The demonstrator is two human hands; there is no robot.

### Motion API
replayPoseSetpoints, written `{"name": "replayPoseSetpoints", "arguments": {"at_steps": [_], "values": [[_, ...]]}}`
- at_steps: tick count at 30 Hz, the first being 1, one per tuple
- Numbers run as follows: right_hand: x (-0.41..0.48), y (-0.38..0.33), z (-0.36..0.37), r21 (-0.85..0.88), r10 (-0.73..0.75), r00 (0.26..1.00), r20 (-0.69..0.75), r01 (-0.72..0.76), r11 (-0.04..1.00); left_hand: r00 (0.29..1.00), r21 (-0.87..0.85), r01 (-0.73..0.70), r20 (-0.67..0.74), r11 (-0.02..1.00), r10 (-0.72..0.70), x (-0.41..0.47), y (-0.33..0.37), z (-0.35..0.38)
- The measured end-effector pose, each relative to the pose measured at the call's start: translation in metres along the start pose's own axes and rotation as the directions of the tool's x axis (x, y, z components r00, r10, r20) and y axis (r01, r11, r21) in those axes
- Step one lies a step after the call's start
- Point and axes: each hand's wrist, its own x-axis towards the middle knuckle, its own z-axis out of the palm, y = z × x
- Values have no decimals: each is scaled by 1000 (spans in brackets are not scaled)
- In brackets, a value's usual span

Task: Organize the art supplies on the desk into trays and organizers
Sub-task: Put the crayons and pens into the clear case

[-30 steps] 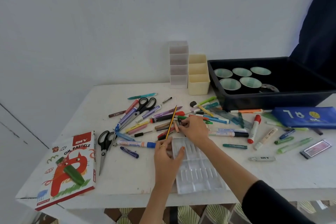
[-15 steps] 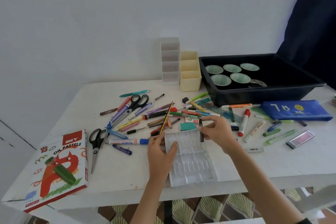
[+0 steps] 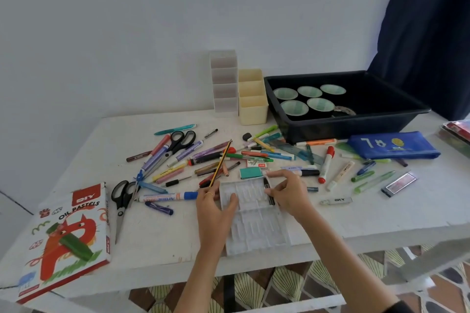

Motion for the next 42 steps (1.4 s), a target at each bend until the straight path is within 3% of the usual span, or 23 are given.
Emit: {"name": "replayPoseSetpoints", "arguments": {"at_steps": [7,10,12,18,22,28,36,39,42], "values": [[3,-5,7,-72,58,997,-43,-61,996,1000,1,-18,-12,1000,18,-2,-1,-3],[8,-20,10,-135,0,996,-94,-12,991,999,-49,-20,-48,999,18,-1,1,-4],[14,-30,15,-88,-54,991,-126,43,995,997,-122,-11,-72,993,2,-1,4,-5],[24,-65,50,-70,-200,977,76,205,976,996,-135,-19,-90,991,7,2,2,-4],[30,-74,76,-179,-223,968,119,242,954,996,-91,-12,-85,996,4,4,5,-4],[34,-75,78,-96,-108,989,101,118,988,996,-56,-15,-86,998,10,5,6,-2],[28,-56,26,62,30,987,158,-41,997,996,-20,-59,-70,998,57,4,0,-2],[22,-47,2,125,26,981,190,-50,991,995,-3,-75,-70,997,75,4,-1,-2],[8,-38,-16,71,-14,971,237,-3,997,994,18,-85,-73,996,86,3,-3,-2]]}}
